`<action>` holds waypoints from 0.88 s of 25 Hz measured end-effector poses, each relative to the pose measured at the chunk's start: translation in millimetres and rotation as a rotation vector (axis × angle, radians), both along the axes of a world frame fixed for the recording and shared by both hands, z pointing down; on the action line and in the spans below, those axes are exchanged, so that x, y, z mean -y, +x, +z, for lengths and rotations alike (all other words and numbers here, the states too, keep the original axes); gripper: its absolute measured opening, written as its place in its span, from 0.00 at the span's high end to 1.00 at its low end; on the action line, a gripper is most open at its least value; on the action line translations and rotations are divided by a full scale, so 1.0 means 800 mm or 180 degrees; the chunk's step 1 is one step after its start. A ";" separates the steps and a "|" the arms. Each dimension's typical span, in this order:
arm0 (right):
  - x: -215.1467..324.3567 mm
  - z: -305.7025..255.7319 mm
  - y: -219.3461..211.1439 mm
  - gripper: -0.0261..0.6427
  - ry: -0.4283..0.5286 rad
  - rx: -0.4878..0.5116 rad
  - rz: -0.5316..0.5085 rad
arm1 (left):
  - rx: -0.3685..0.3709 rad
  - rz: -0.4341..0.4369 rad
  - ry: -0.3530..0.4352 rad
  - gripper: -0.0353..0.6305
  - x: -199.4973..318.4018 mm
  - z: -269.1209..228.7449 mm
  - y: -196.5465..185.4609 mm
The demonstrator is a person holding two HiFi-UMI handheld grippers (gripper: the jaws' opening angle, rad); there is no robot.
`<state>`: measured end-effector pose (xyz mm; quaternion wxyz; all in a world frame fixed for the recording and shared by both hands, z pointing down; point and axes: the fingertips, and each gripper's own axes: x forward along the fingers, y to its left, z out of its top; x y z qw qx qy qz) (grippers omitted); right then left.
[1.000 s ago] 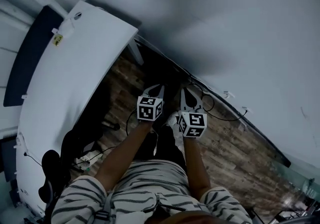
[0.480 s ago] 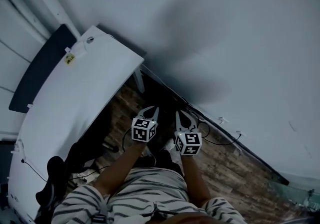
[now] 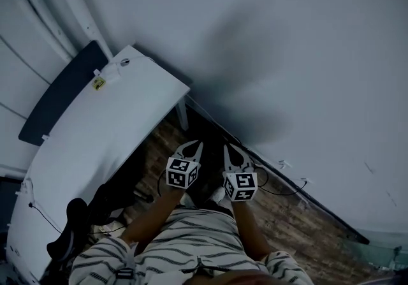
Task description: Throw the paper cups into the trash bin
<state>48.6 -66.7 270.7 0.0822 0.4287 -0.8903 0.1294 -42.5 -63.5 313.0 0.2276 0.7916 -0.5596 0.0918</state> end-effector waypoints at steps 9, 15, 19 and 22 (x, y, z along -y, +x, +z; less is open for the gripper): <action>0.005 -0.018 -0.012 0.94 0.0115 -0.0002 -0.0136 | 0.0000 0.0080 0.0284 0.91 -0.003 -0.040 0.007; 0.007 -0.028 -0.014 0.93 0.0224 -0.0006 -0.0166 | 0.0011 0.0137 0.0433 0.91 -0.004 -0.057 0.004; 0.005 -0.036 -0.018 0.93 0.0340 -0.0006 -0.0221 | -0.0043 0.0178 0.0632 0.91 -0.002 -0.070 0.004; -0.001 -0.039 -0.024 0.93 0.0373 0.0045 -0.0243 | -0.0034 0.0161 0.0672 0.91 -0.007 -0.069 -0.002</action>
